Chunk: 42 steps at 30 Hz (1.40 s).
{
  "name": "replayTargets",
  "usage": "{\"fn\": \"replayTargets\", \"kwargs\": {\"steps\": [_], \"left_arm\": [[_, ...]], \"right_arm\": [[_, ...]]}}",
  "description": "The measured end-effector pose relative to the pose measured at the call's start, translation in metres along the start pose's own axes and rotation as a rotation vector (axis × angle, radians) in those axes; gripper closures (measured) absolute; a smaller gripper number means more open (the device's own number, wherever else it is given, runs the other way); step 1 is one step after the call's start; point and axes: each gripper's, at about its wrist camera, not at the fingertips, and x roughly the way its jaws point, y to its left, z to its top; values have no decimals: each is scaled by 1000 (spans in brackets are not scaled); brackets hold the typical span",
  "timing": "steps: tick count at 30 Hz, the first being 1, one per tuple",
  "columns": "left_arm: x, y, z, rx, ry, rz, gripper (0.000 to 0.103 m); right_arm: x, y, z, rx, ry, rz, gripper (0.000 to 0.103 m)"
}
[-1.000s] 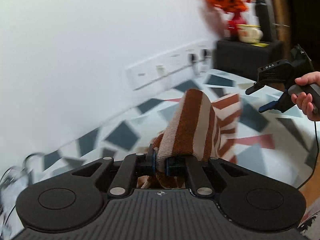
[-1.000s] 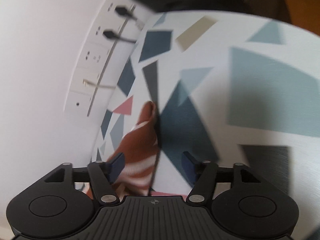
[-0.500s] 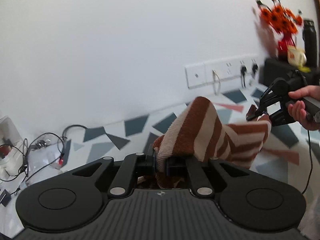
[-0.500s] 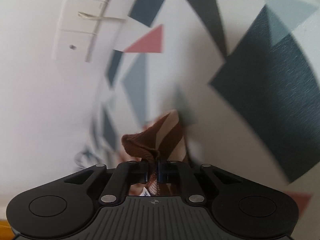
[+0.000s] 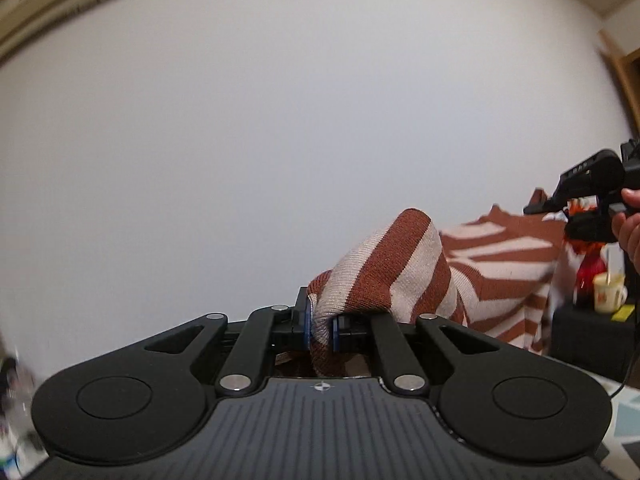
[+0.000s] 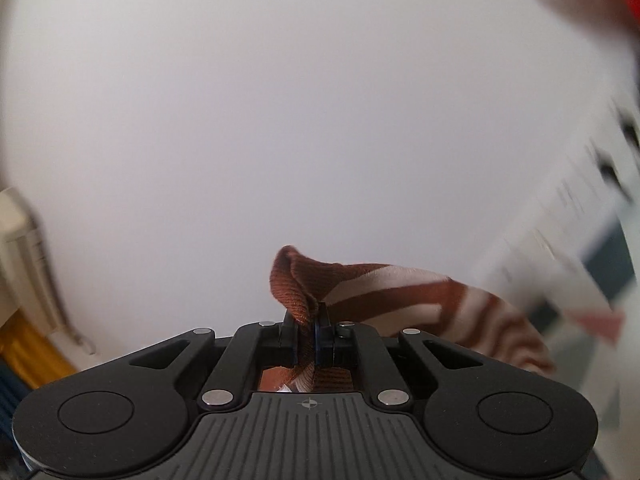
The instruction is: Fold clothes
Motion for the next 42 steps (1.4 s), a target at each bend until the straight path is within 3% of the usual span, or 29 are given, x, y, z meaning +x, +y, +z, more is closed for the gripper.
{"fn": "replayTargets", "kwargs": {"steps": [6, 10, 13, 16, 21, 26, 29, 30, 31, 32, 34, 36, 38, 42], "left_arm": [[-46, 8, 34, -8, -126, -111, 94], [-53, 30, 35, -100, -103, -136, 93], [-53, 45, 32, -165, -71, -147, 93], [-41, 49, 14, -163, -6, -118, 93], [8, 58, -36, -196, 165, -104, 94], [82, 61, -98, -115, 311, -54, 93], [136, 63, -147, -107, 430, 12, 93], [156, 62, -167, -107, 513, 16, 92], [173, 61, -186, -107, 595, 10, 90], [185, 59, -205, -111, 673, -1, 86], [193, 55, -235, -148, 786, -36, 85], [192, 51, -258, -191, 864, -58, 78], [179, 46, -267, -228, 887, -80, 68], [176, 36, -265, -272, 943, -152, 56]], "right_arm": [[-73, 97, -12, -329, -161, -13, 97], [-104, 138, -21, -429, -182, 9, 96], [-100, 154, -23, -481, -159, 9, 96], [-82, 152, -27, -505, -121, -39, 97], [9, 84, -38, -492, 17, -198, 97], [118, -29, -50, -432, 166, -388, 97], [177, -87, -74, -441, 217, -486, 96], [194, -104, -83, -417, 228, -510, 96], [210, -120, -92, -394, 239, -535, 91], [223, -136, -100, -368, 253, -568, 75], [235, -164, -118, -321, 294, -646, 48], [233, -181, -135, -313, 350, -666, 49], [226, -188, -145, -321, 395, -672, 49], [179, -203, -155, -320, 441, -696, 48]]}}
